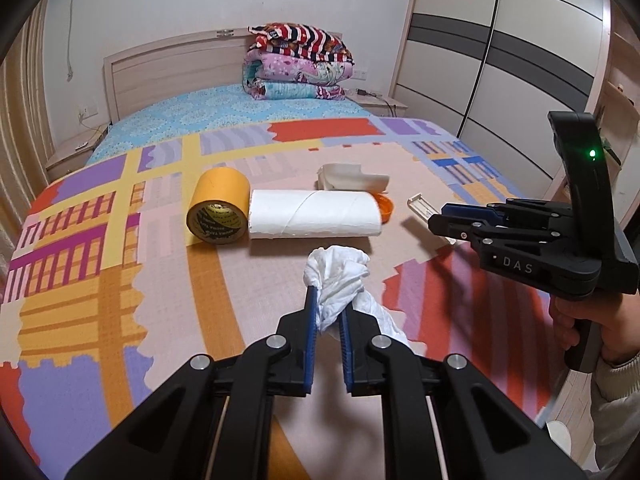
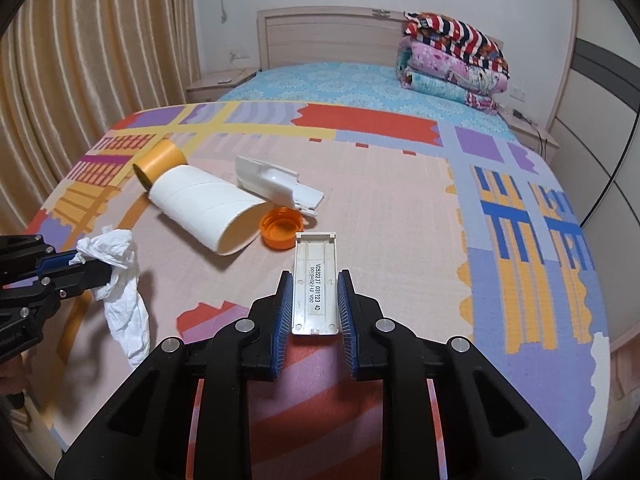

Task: Collect trash
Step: 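Carry the tissue and card down into the black trash bag with both tools, then open both tools to drop the tissue and card into the bag, then raise both tools out of the bag and move them over the bed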

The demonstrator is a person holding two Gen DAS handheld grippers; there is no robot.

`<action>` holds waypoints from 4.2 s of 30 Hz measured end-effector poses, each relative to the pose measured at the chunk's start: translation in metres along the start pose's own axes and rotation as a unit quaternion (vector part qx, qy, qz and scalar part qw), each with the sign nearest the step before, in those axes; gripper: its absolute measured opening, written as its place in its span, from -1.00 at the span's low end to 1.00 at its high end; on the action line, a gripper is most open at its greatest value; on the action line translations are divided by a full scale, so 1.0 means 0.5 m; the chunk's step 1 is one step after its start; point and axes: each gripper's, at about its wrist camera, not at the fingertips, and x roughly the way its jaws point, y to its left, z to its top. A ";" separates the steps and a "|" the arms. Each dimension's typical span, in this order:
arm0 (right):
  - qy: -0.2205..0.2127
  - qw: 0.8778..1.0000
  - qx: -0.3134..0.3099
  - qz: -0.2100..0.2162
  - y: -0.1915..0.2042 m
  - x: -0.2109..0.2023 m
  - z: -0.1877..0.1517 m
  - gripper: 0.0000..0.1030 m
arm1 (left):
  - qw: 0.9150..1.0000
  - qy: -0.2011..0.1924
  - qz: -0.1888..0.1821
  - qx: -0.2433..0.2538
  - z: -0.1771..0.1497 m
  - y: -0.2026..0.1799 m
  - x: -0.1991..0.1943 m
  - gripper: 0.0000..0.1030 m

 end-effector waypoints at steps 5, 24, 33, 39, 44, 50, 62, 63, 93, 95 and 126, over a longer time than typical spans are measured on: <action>-0.017 1.000 -0.004 0.014 0.018 -0.056 -0.007 -0.55 | 1.000 -0.012 -0.002 0.006 -0.009 -0.020 -0.046 -0.81; -0.053 0.996 -0.044 0.057 0.100 -0.232 -0.094 -0.55 | 0.998 -0.060 -0.017 0.028 -0.095 -0.110 -0.221 -0.81; -0.039 0.993 -0.073 0.080 0.152 -0.275 -0.180 -0.55 | 0.998 -0.046 -0.031 0.039 -0.174 -0.146 -0.255 -0.81; -0.012 0.990 -0.097 0.098 0.185 -0.281 -0.248 -0.55 | 0.998 -0.001 -0.054 0.018 -0.245 -0.148 -0.226 -0.81; 0.002 0.987 -0.120 0.106 0.217 -0.280 -0.302 -0.55 | 0.998 0.036 -0.059 0.004 -0.301 -0.152 -0.191 -0.81; 0.035 0.984 -0.116 0.130 0.228 -0.256 -0.357 -0.55 | 0.995 0.077 -0.055 0.022 -0.350 -0.168 -0.141 -0.81; 0.126 0.977 -0.101 0.140 0.225 -0.162 -0.463 -0.55 | 0.983 0.169 -0.065 0.004 -0.448 -0.169 -0.036 -0.81; 0.133 0.976 -0.098 0.141 0.225 -0.152 -0.470 -0.55 | 0.982 0.176 -0.064 0.005 -0.456 -0.169 -0.027 -0.81; 0.212 0.963 -0.063 0.150 0.229 -0.058 -0.531 -0.32 | 0.970 0.241 -0.045 -0.004 -0.513 -0.167 0.052 -0.01; 0.210 0.964 -0.064 0.150 0.229 -0.061 -0.530 -0.31 | 0.970 0.238 -0.047 -0.004 -0.511 -0.168 0.047 -0.01; 0.068 0.984 -0.078 0.143 0.193 -0.241 -0.375 -0.31 | 0.998 0.031 -0.039 0.030 -0.303 -0.144 -0.216 -0.01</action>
